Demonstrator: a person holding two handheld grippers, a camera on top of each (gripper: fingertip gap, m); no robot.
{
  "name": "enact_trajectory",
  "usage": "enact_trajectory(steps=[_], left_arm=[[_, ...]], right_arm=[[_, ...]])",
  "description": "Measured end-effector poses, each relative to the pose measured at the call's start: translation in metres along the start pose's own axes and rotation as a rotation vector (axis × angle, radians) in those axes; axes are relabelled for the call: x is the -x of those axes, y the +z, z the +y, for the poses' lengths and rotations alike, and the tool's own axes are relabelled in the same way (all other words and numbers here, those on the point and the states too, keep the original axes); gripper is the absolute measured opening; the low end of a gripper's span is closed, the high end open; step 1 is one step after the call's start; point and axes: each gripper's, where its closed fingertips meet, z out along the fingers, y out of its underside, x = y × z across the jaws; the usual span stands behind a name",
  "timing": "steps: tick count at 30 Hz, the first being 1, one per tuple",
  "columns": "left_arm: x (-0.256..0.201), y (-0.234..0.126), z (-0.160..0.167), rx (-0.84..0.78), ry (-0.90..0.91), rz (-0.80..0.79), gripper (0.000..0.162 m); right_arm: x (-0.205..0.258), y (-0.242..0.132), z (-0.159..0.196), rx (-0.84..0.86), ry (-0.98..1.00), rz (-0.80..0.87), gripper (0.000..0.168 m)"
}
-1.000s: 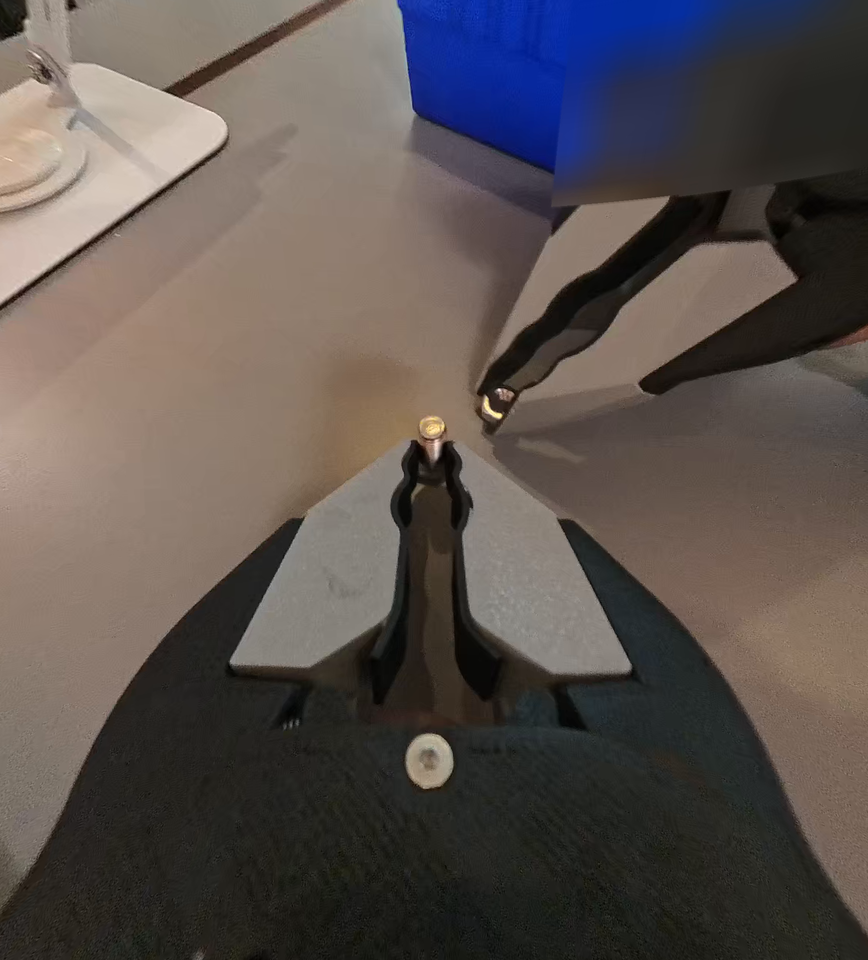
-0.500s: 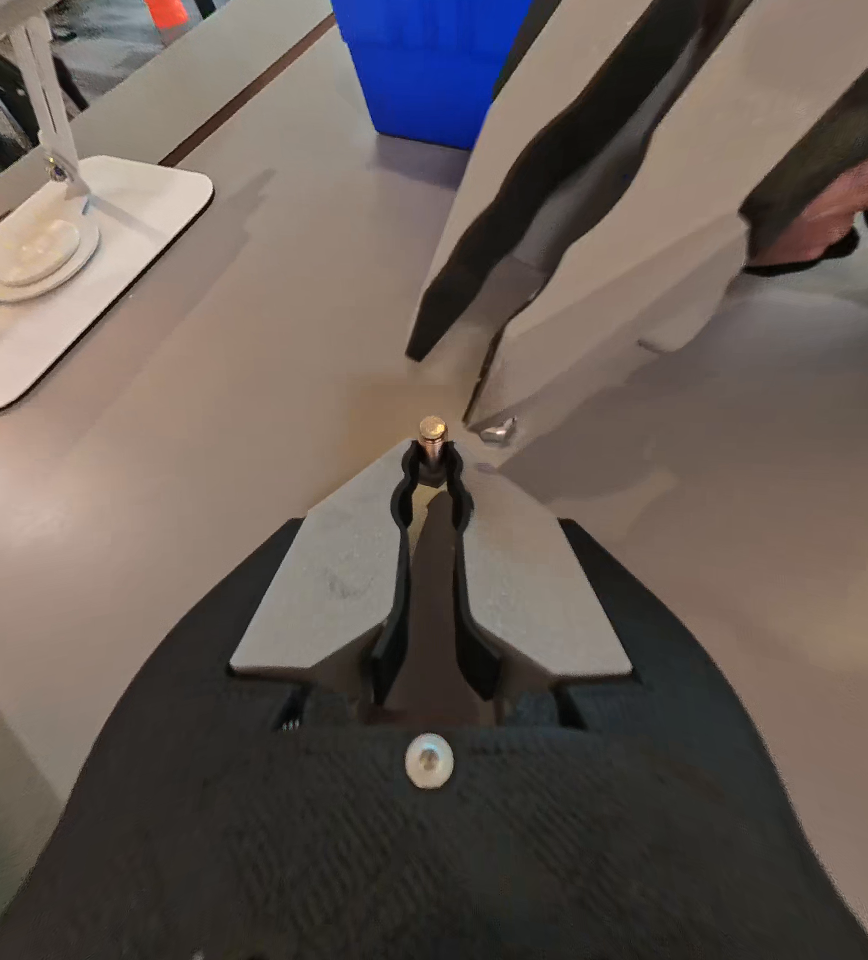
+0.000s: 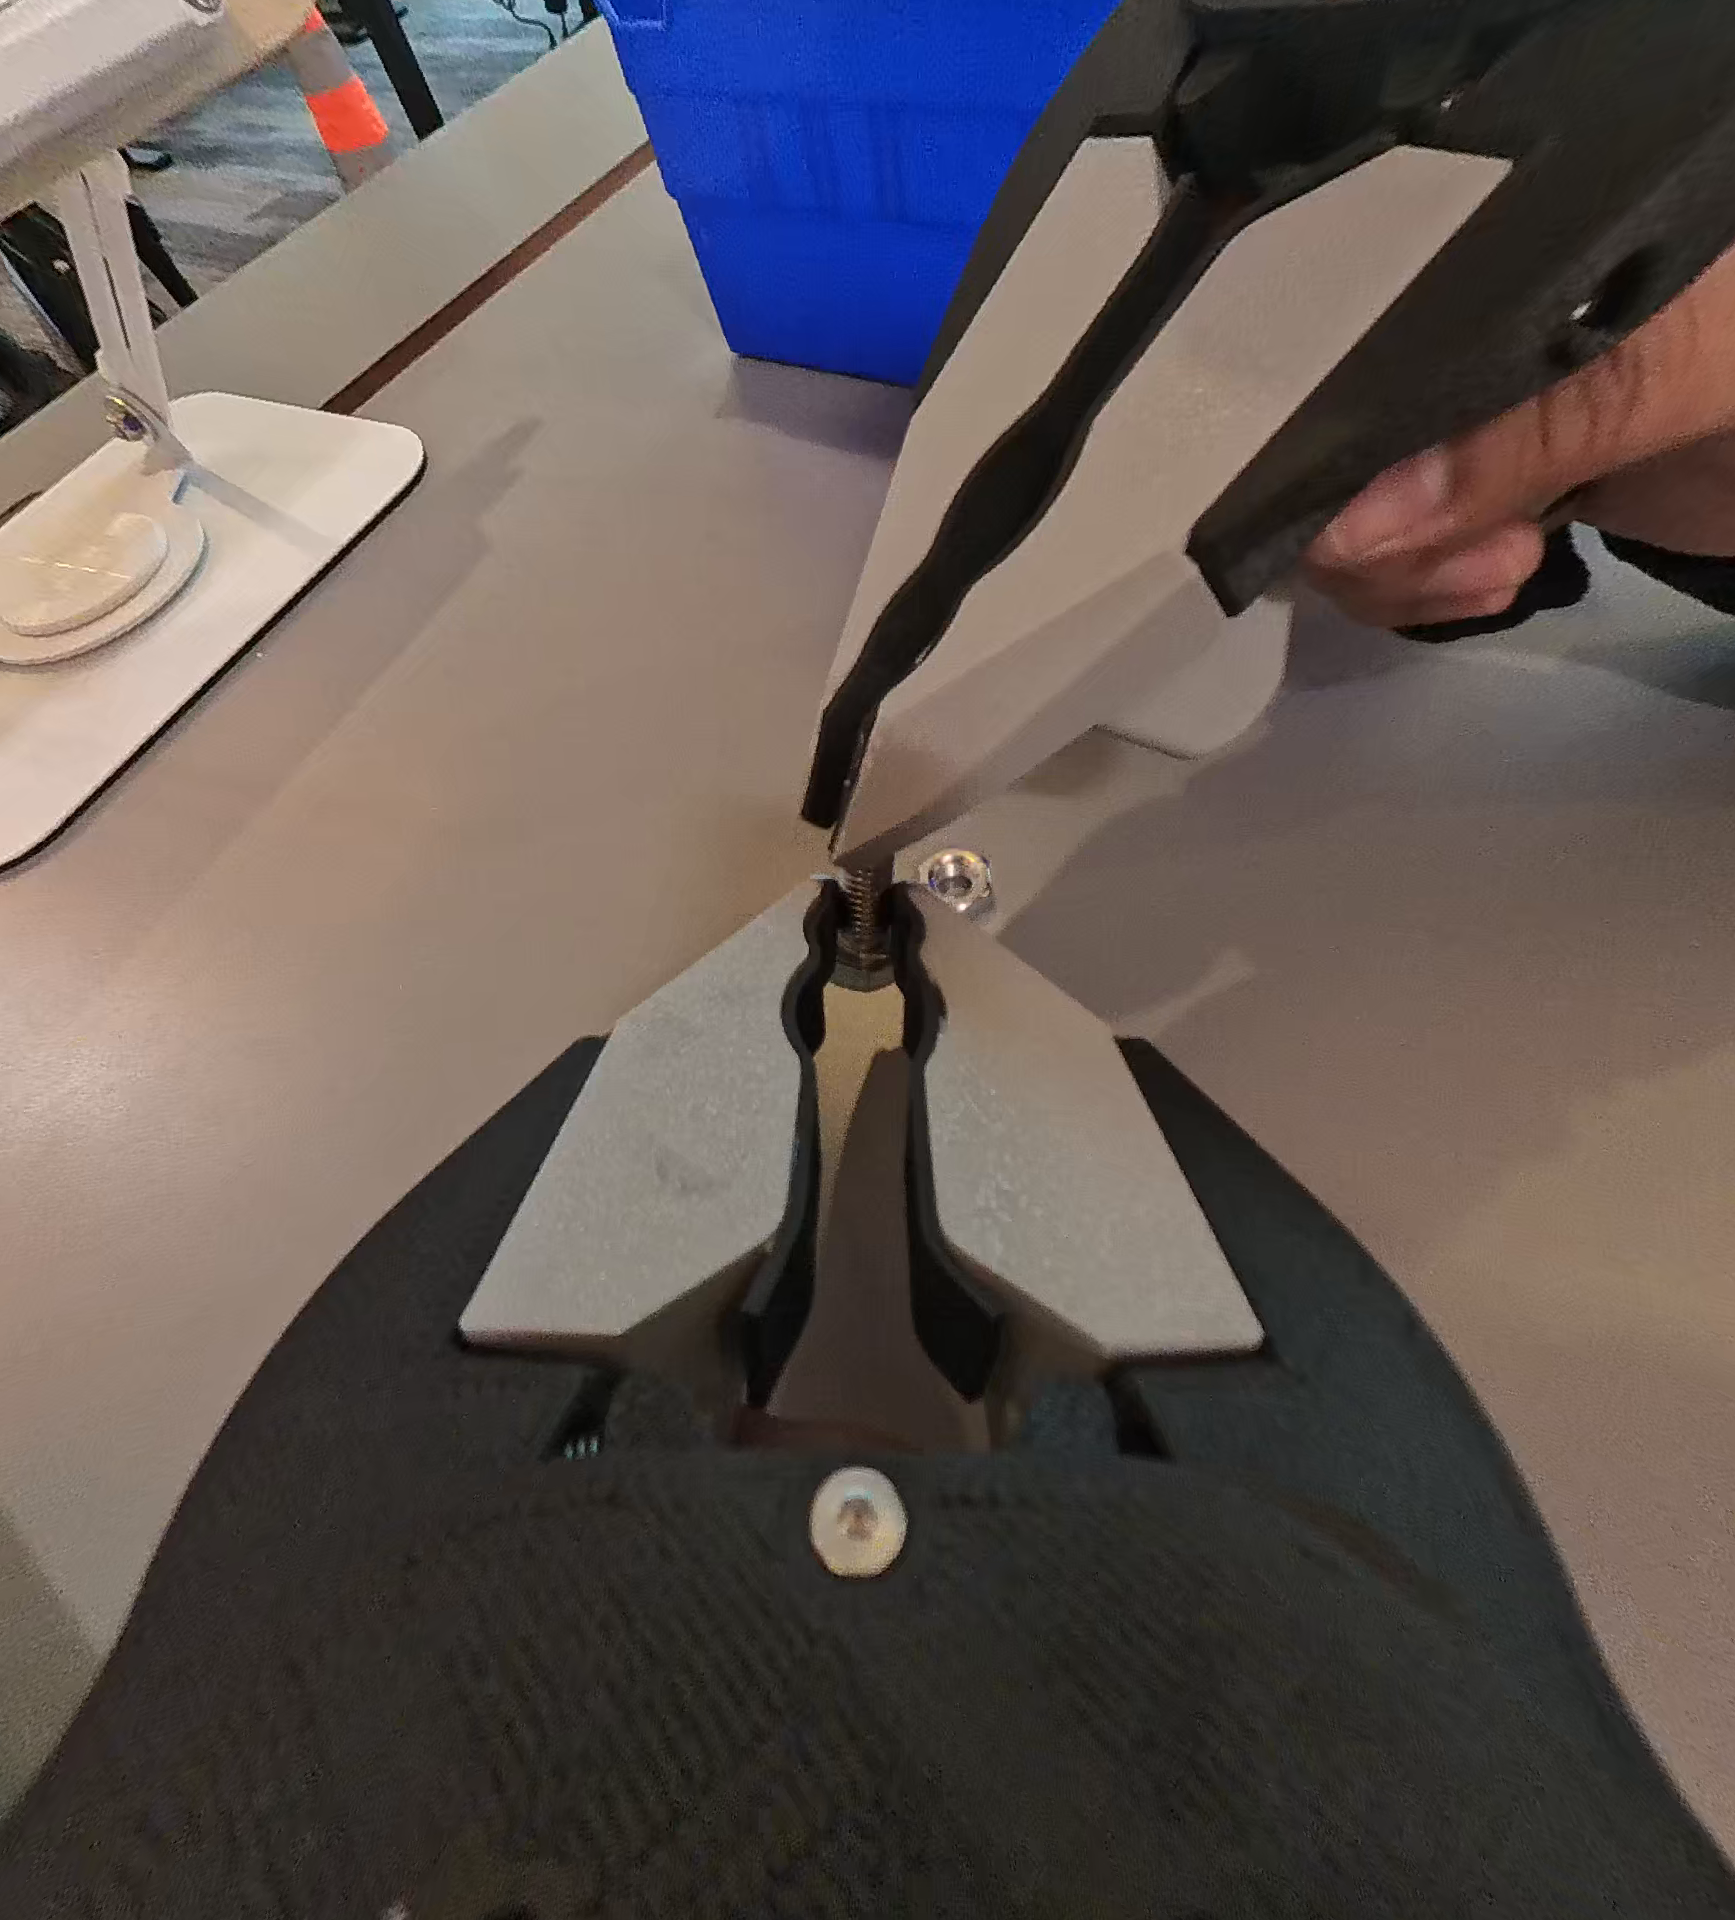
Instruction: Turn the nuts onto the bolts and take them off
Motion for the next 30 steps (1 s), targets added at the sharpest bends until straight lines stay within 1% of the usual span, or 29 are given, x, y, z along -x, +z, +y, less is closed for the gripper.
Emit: enact_trajectory(steps=[5,6,8,10,12,16,21,25,30], left_arm=[[0.001,-0.002,-0.003,-0.019,-0.013,-0.001,0.007],[0.002,-0.002,-0.003,-0.021,-0.02,-0.001,0.007],[0.006,-0.004,-0.005,-0.035,-0.029,-0.013,0.007],[0.006,-0.005,-0.006,-0.04,-0.038,-0.007,0.007],[0.006,-0.006,-0.008,-0.053,-0.044,-0.004,0.007],[0.005,-0.007,-0.01,-0.069,-0.065,0.012,0.007],[0.004,-0.01,-0.013,-0.1,-0.169,0.071,0.007],[-0.002,-0.01,-0.009,-0.079,-0.247,0.152,0.007],[-0.003,-0.008,-0.005,-0.056,-0.217,0.146,0.007]], right_arm=[[-0.005,-0.003,-0.002,-0.026,0.054,-0.01,0.006],[-0.005,-0.003,-0.002,-0.028,0.061,-0.015,0.007],[-0.004,-0.001,-0.001,-0.023,0.08,-0.032,0.016],[-0.003,-0.001,-0.002,-0.034,0.096,-0.044,0.016],[-0.002,-0.002,-0.004,-0.05,0.101,-0.051,0.008],[0.001,-0.004,-0.008,-0.069,0.145,-0.088,0.007],[0.003,-0.006,-0.011,-0.098,0.218,-0.141,0.007],[0.008,-0.006,-0.012,-0.095,0.21,-0.165,0.007],[0.009,-0.003,-0.009,-0.072,0.177,-0.142,0.006]])
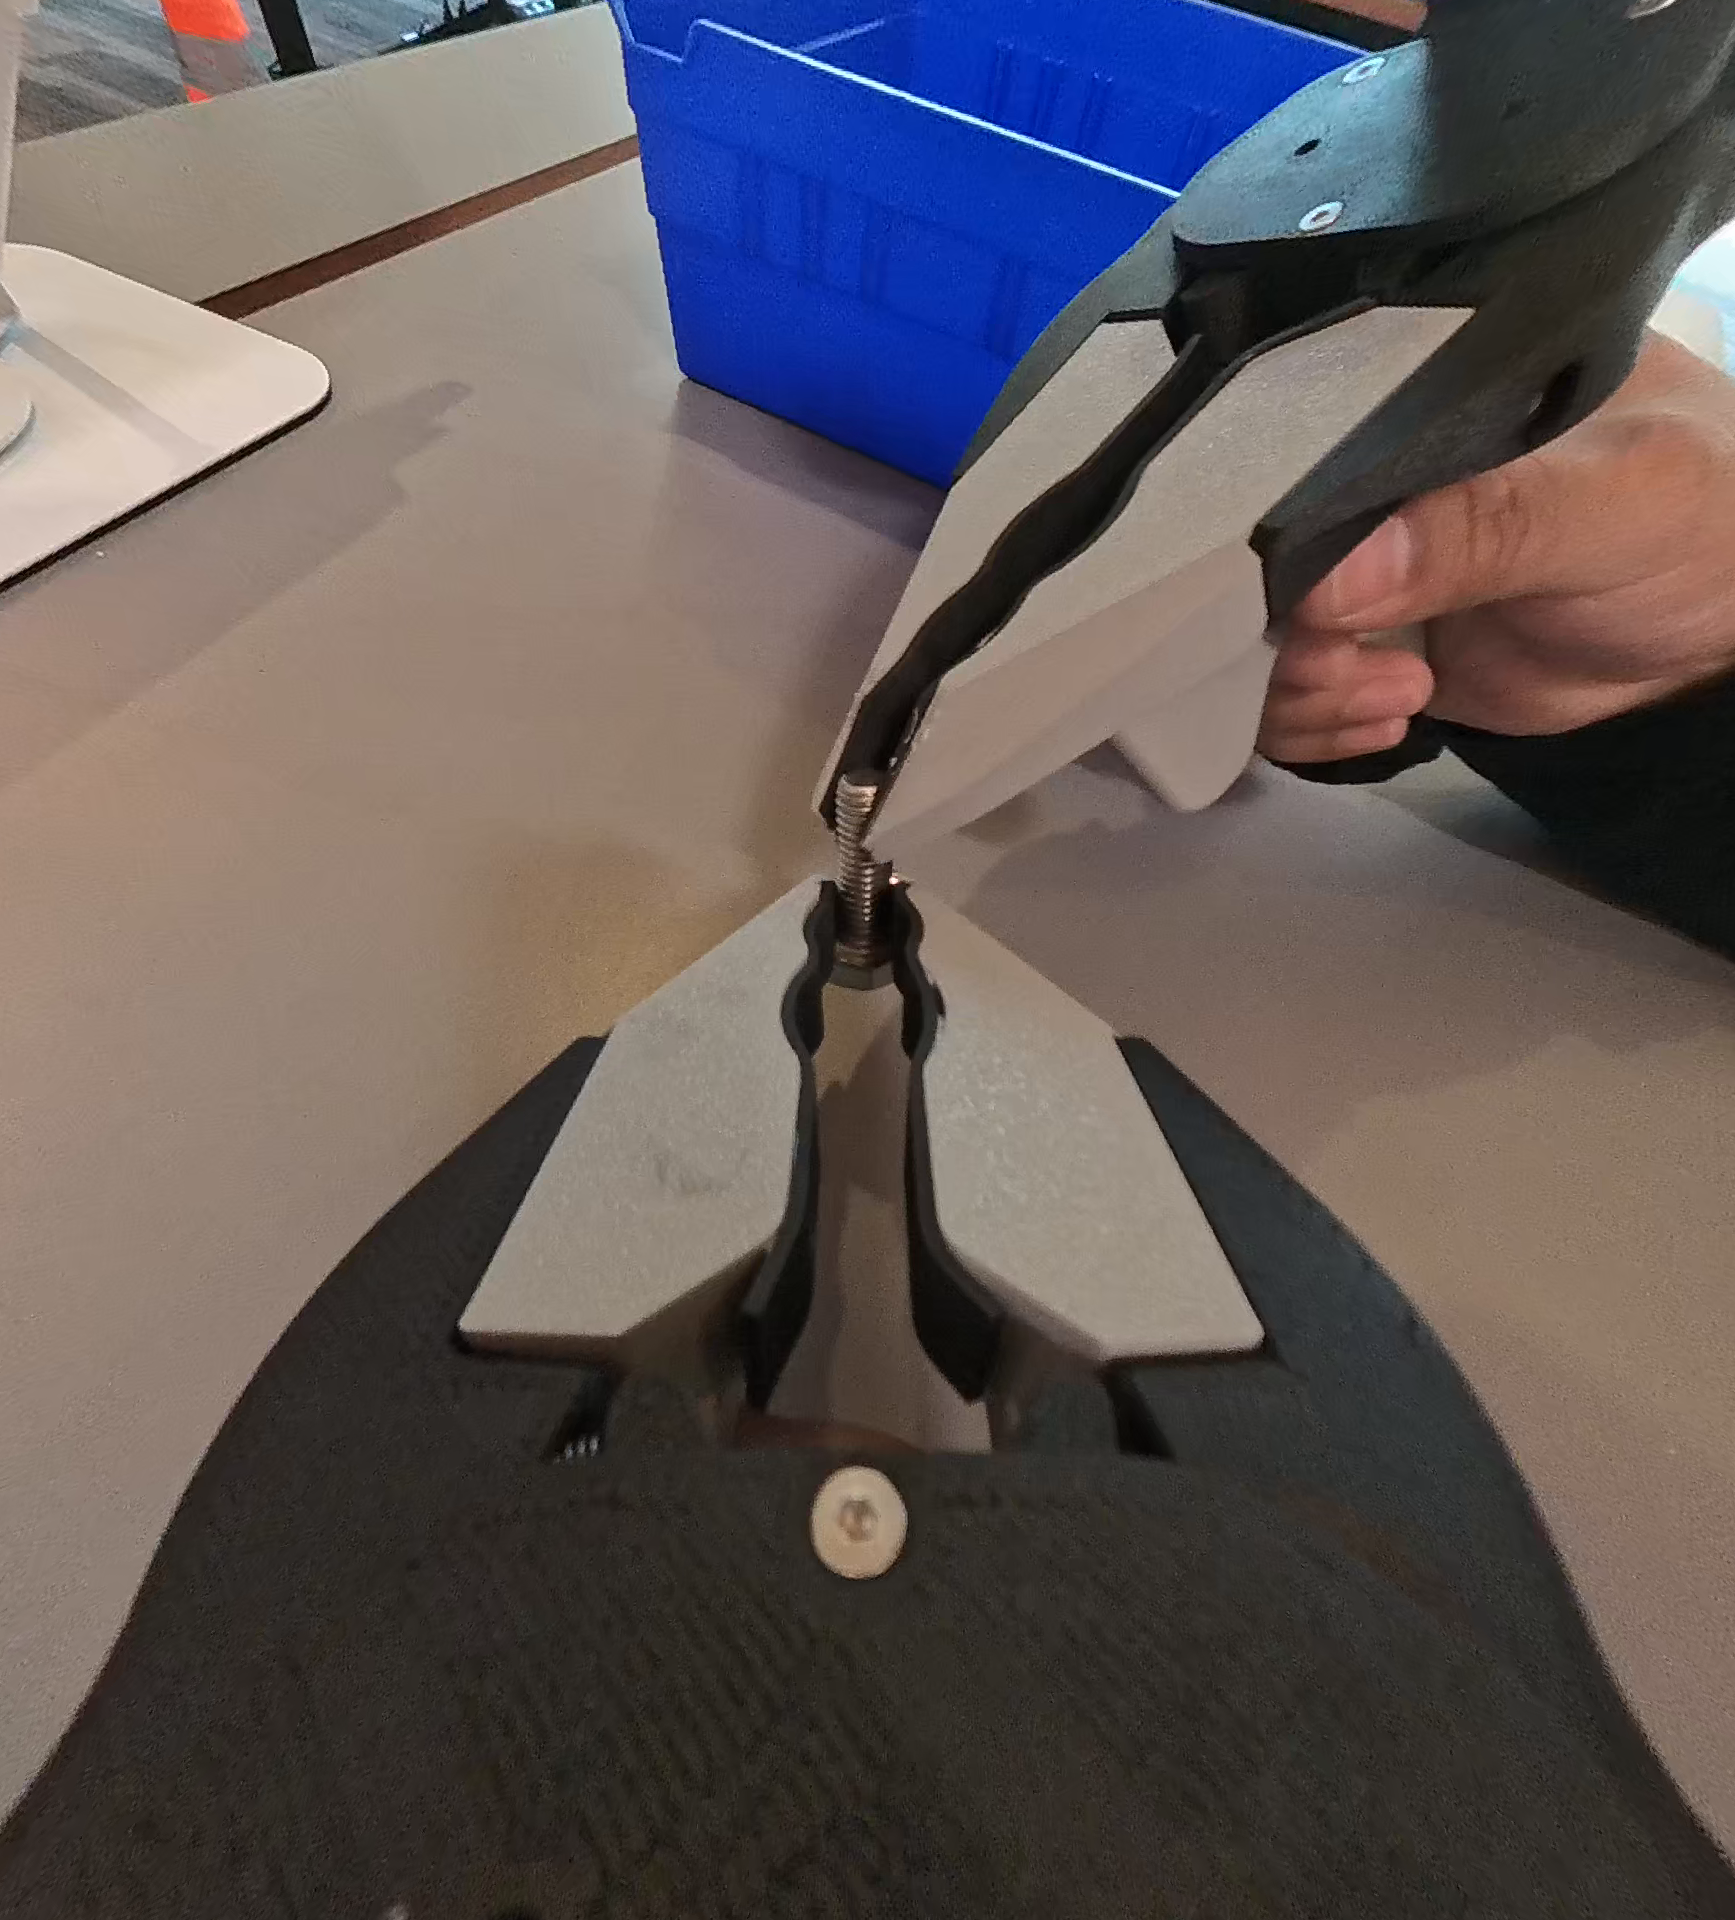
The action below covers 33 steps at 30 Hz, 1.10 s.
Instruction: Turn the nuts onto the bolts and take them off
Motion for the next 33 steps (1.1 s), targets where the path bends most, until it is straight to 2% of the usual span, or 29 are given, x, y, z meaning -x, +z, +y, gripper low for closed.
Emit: enact_trajectory(steps=[13,17,21,23,26,30,33], left_arm=[[-0.004,-0.003,-0.006,-0.053,-0.067,0.077,0.007],[-0.001,-0.008,-0.011,-0.097,-0.105,0.113,0.007],[0.009,-0.013,-0.011,-0.123,-0.155,0.133,0.007],[0.014,-0.016,-0.012,-0.135,-0.149,0.131,0.007],[0.017,-0.021,-0.016,-0.173,-0.115,0.143,0.007],[0.016,-0.027,-0.021,-0.216,-0.078,0.179,0.006],[0.008,-0.032,-0.025,-0.252,-0.016,0.227,0.007]], right_arm=[[0.004,-0.003,-0.006,-0.029,-0.033,-0.008,0.007],[0.01,-0.015,-0.023,-0.131,-0.059,-0.029,0.015],[-0.004,-0.024,-0.027,-0.142,-0.082,0.048,0.021],[-0.009,-0.022,-0.02,-0.095,-0.106,0.08,0.024],[-0.014,-0.012,0.006,0.076,-0.159,0.11,0.027],[-0.026,-0.007,0.034,0.249,-0.301,0.201,0.022],[-0.03,-0.007,0.045,0.316,-0.333,0.221,0.02]])
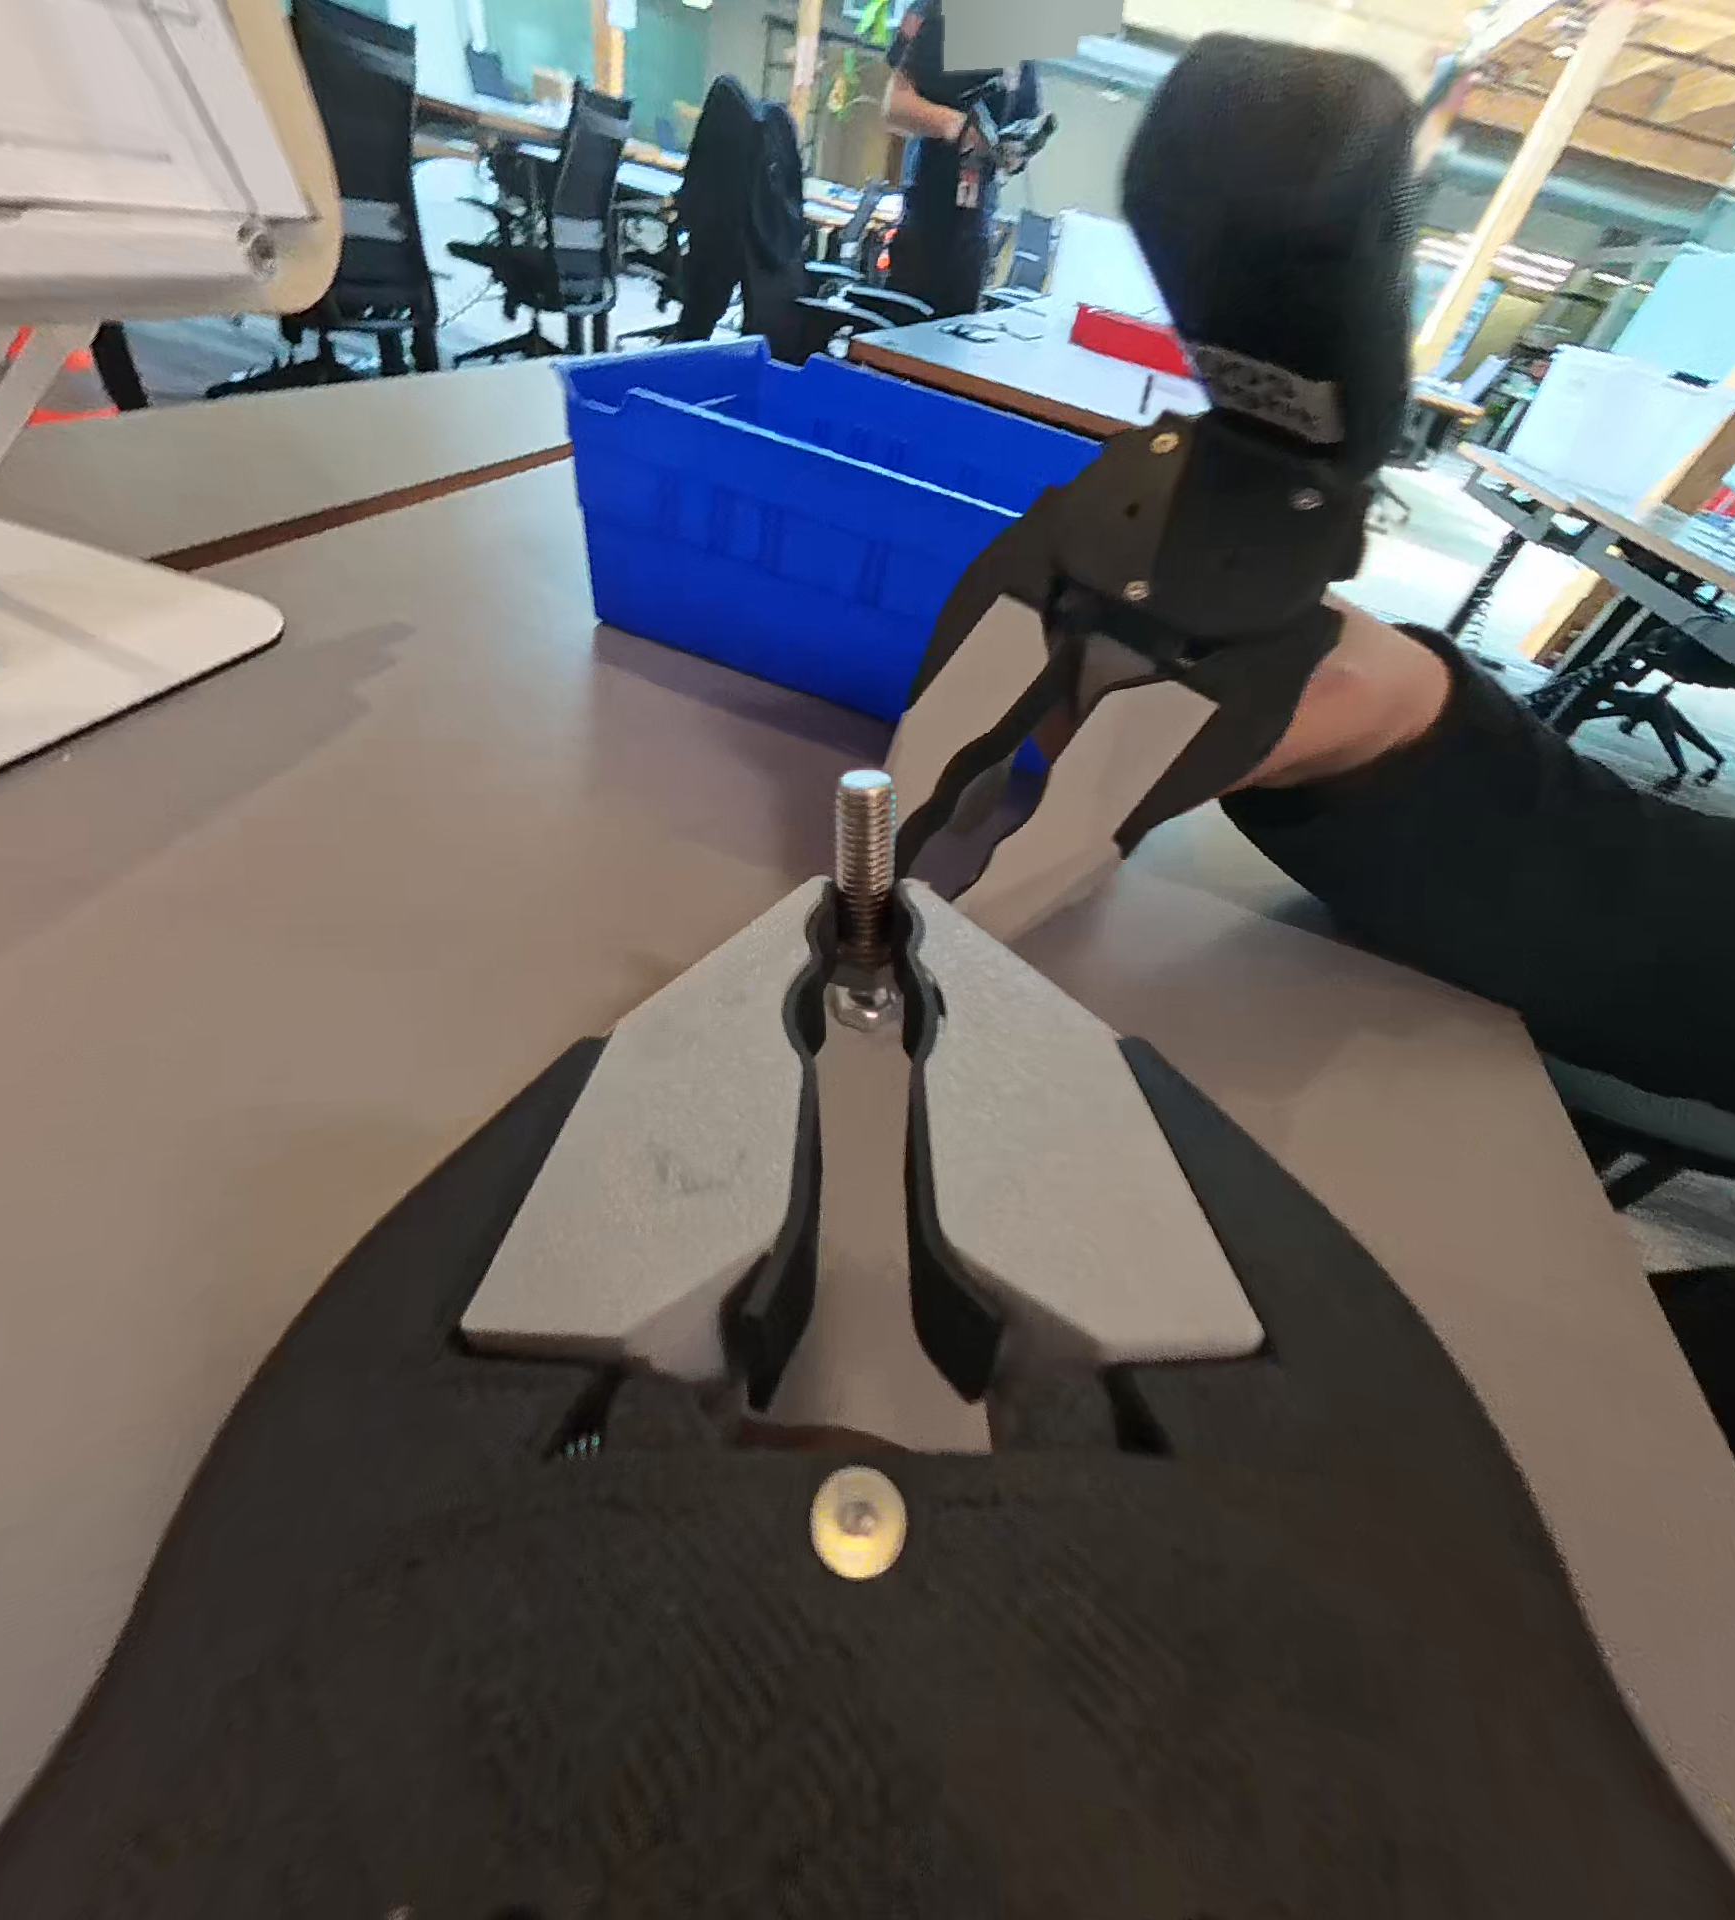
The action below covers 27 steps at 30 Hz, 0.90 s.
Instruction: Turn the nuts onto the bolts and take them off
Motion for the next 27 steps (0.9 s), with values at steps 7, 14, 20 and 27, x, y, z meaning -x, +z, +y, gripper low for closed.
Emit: enact_trajectory(steps=[7,14,20,27], left_arm=[[-0.008,-0.005,-0.008,-0.057,0.034,0.062,0.006],[-0.006,-0.002,-0.006,-0.041,0.039,0.042,0.007],[-0.008,-0.002,-0.005,-0.037,0.042,0.052,0.007],[-0.014,-0.001,-0.006,-0.045,0.05,0.076,0.006]], right_arm=[[-0.007,0.002,0.011,0.049,0.034,0.011,0.023],[-0.007,0.011,0.019,0.098,-0.004,0.037,0.028],[-0.004,0.016,0.02,0.103,-0.003,0.034,0.014],[0.002,0.008,0.008,0.043,0.031,-0.003,0.014]])
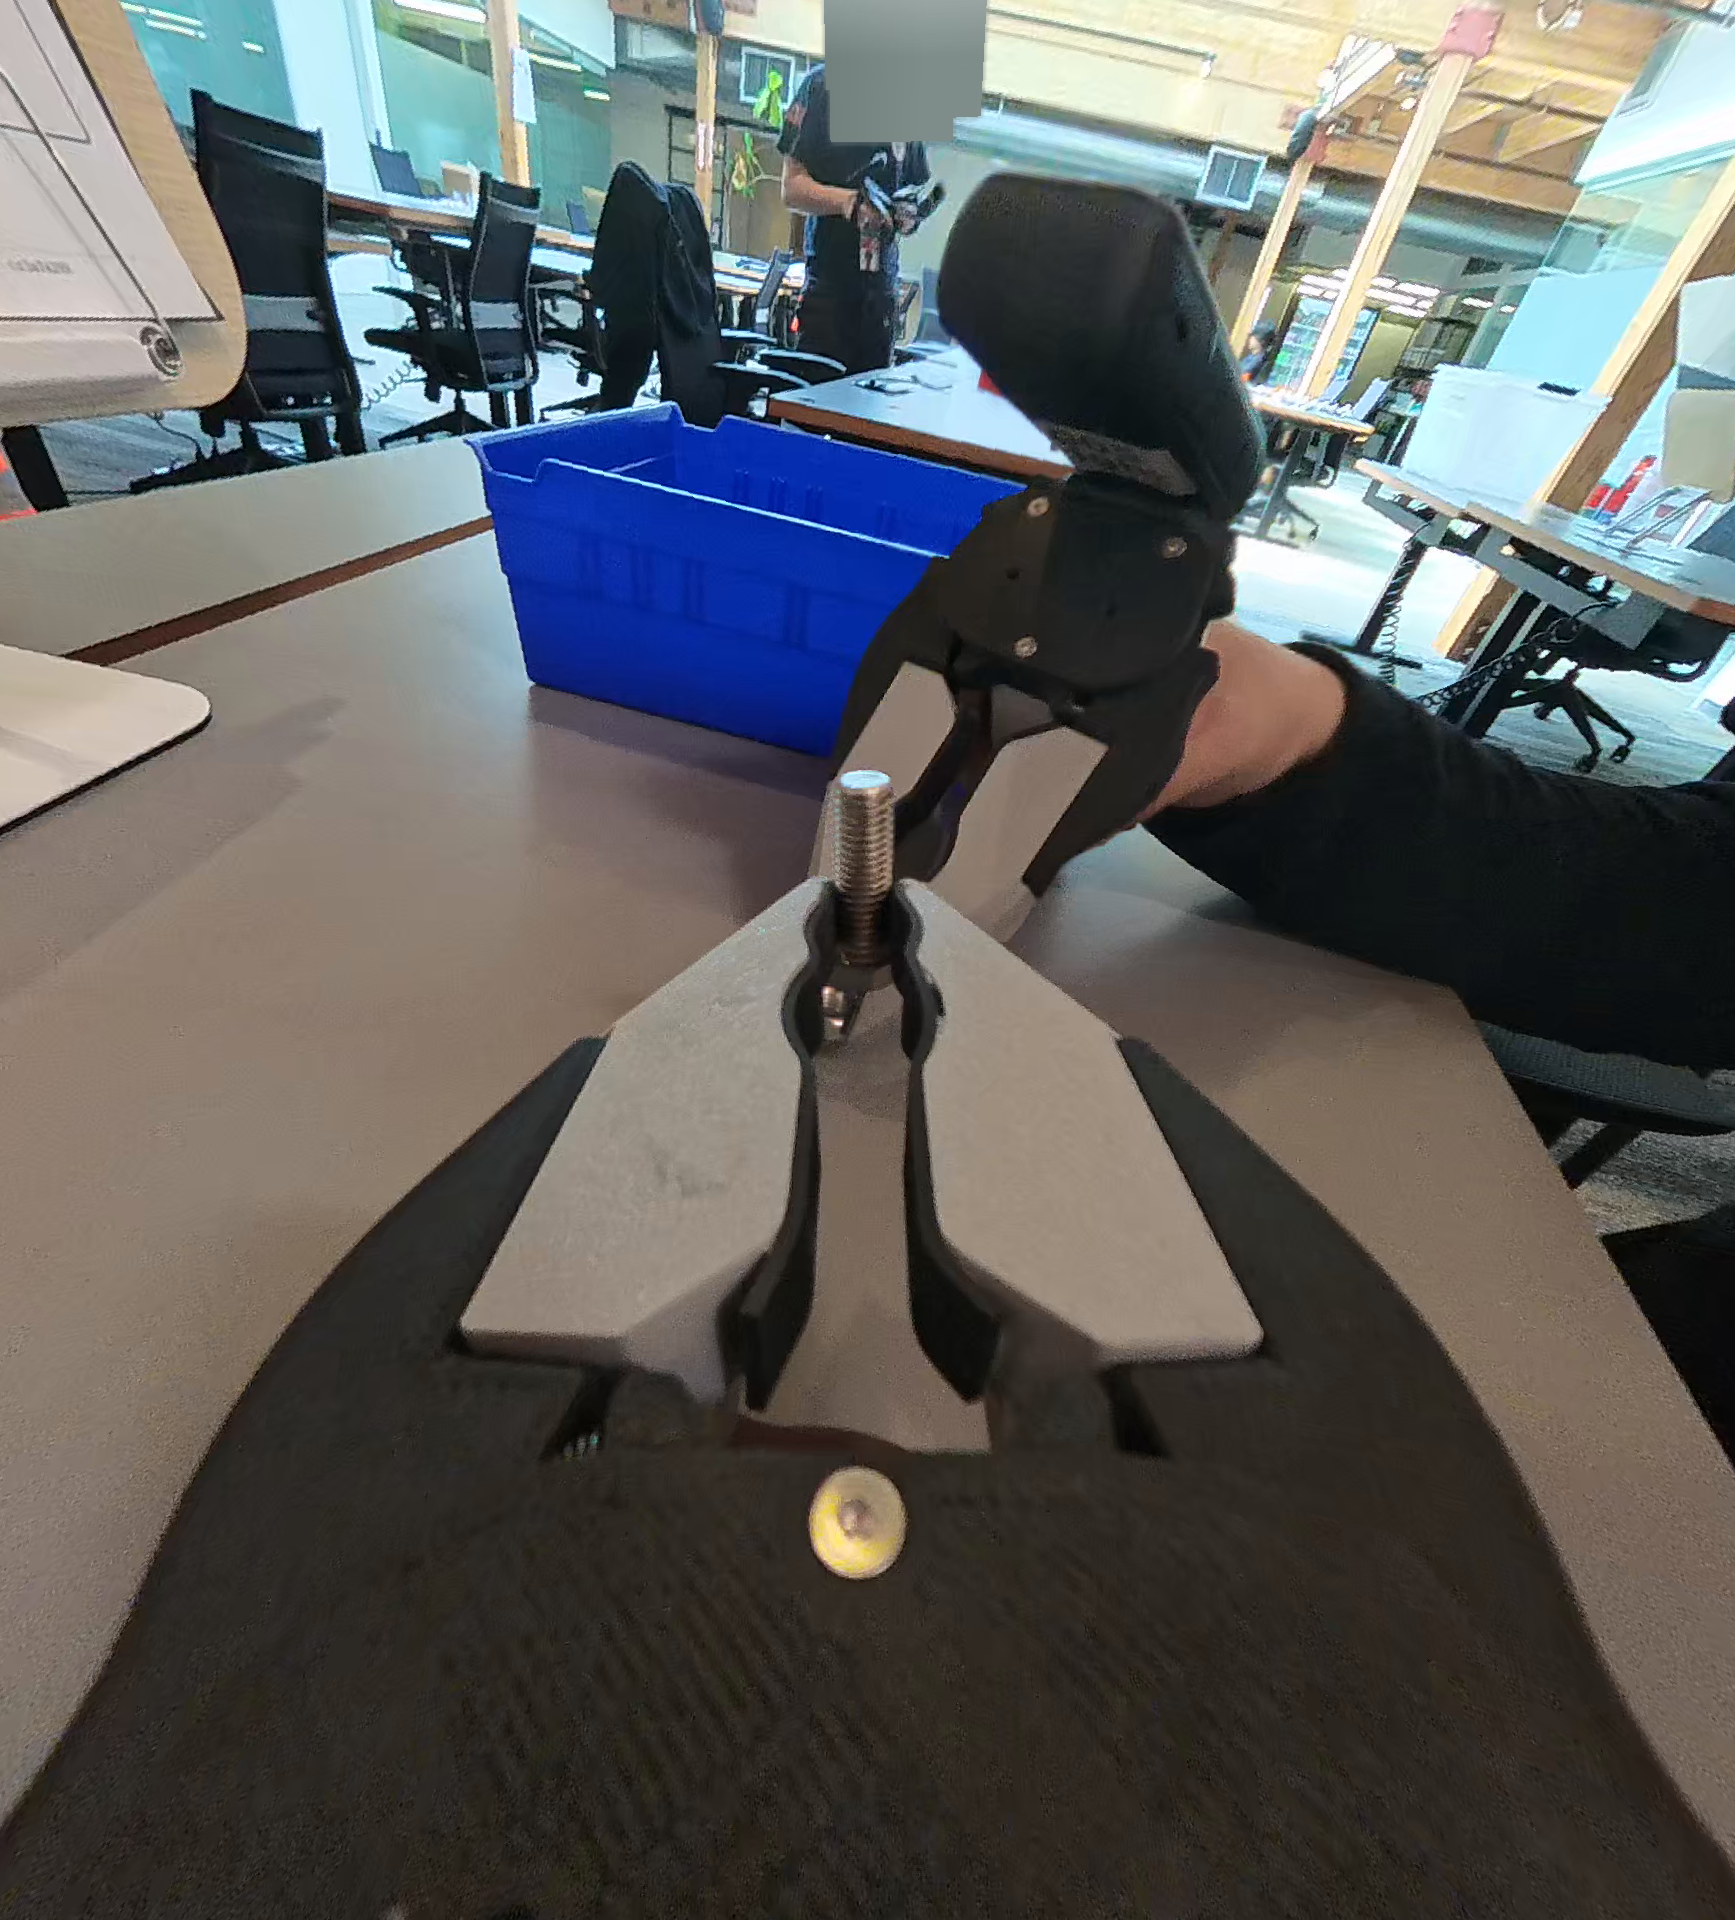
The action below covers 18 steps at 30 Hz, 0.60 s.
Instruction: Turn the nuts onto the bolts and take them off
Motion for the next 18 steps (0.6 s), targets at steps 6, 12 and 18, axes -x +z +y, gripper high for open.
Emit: enact_trajectory(steps=[6,12,18], left_arm=[[-0.003,-0.002,-0.006,-0.044,0.027,0.014,0.007],[-0.002,-0.001,-0.007,-0.047,0.025,0.014,0.007],[-0.013,0.006,-0.002,-0.012,0.1,0.031,0.007]], right_arm=[[0.005,-0.033,-0.031,-0.158,0.018,-0.011,0.014],[0.019,-0.083,-0.069,-0.244,-0.051,-0.105,0.014],[0.04,-0.097,-0.092,-0.145,-0.195,-0.187,0.014]])
